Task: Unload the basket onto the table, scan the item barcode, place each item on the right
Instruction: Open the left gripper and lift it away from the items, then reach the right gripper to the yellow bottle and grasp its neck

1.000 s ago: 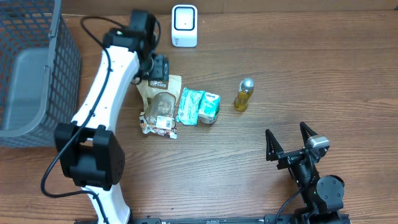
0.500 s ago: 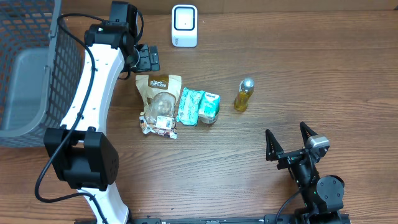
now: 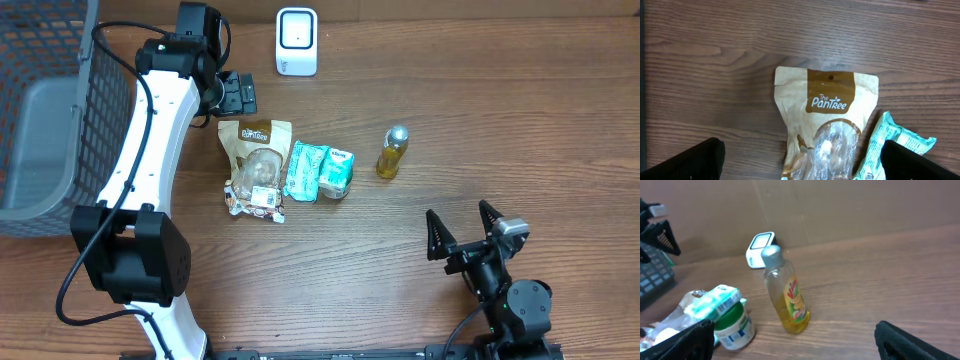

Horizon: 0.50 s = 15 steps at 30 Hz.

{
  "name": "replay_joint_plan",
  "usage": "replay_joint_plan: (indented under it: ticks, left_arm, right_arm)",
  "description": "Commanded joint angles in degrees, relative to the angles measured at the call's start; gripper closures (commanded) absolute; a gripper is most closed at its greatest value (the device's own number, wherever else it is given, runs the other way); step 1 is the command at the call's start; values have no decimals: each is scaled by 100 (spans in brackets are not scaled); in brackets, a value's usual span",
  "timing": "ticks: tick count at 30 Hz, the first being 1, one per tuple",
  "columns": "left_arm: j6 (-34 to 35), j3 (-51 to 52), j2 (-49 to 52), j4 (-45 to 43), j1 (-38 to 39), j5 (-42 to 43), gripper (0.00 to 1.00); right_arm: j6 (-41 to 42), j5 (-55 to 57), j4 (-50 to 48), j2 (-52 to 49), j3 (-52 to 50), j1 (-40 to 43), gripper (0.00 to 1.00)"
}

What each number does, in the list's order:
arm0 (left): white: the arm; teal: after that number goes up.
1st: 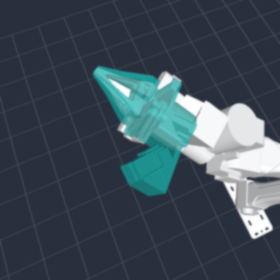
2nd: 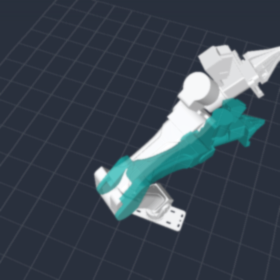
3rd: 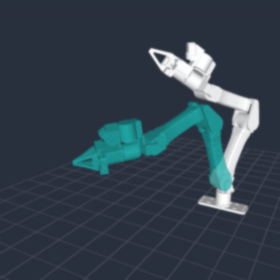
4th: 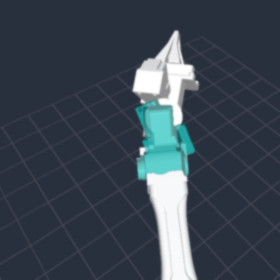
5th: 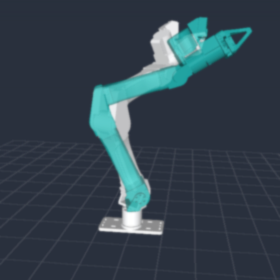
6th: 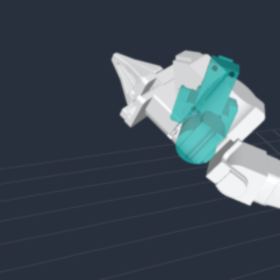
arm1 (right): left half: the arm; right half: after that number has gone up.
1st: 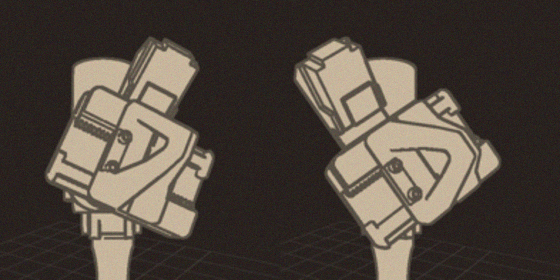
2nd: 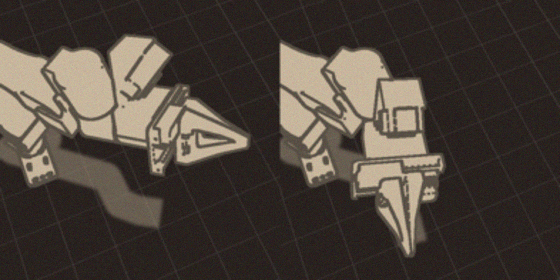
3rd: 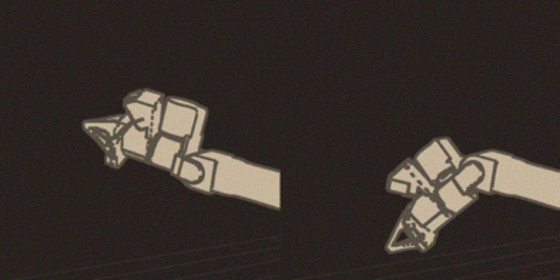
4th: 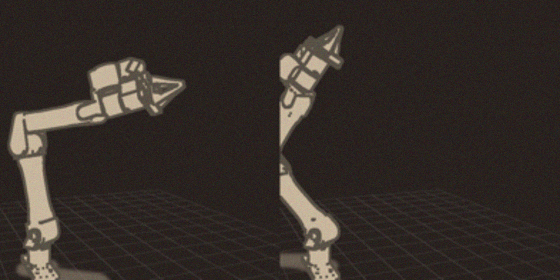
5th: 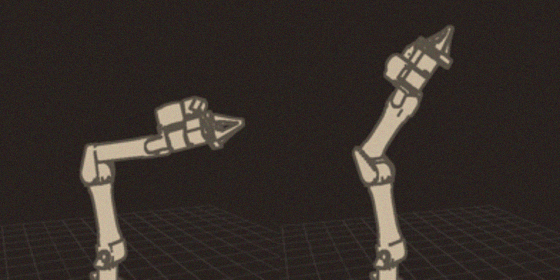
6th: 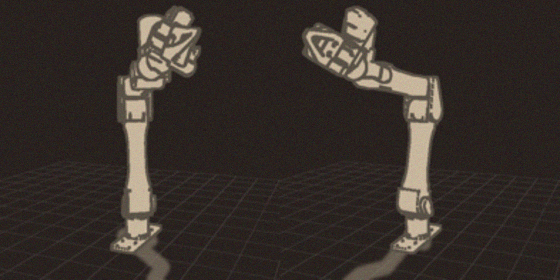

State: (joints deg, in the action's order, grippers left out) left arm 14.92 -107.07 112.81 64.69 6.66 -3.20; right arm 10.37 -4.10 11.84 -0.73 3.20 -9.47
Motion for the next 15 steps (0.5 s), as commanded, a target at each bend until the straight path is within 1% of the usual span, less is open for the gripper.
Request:
replay_joint_plan:
  ticks: [1, 4, 7, 11, 15]
  left_arm:
    - [96, -76, -81, -20, 22, 4, 0]
    - [96, -76, -81, -22, 22, 4, 0]
    - [96, -76, -81, -20, 24, 4, 0]
    - [96, -76, -81, -22, 24, 4, 0]
    - [96, -76, -81, -22, 22, 4, 1]
  right_arm:
    - [210, 168, 426, -101, 1056, -13, 0]
    - [205, 236, 946, -529, 1917, -13, 0]
    - [201, 234, 1497, -1222, 2857, -13, 0]
    - [-13, 208, 2409, -2452, 4323, -15, 0]
    - [-269, 188, 3694, -3877, 6161, -15, 0]
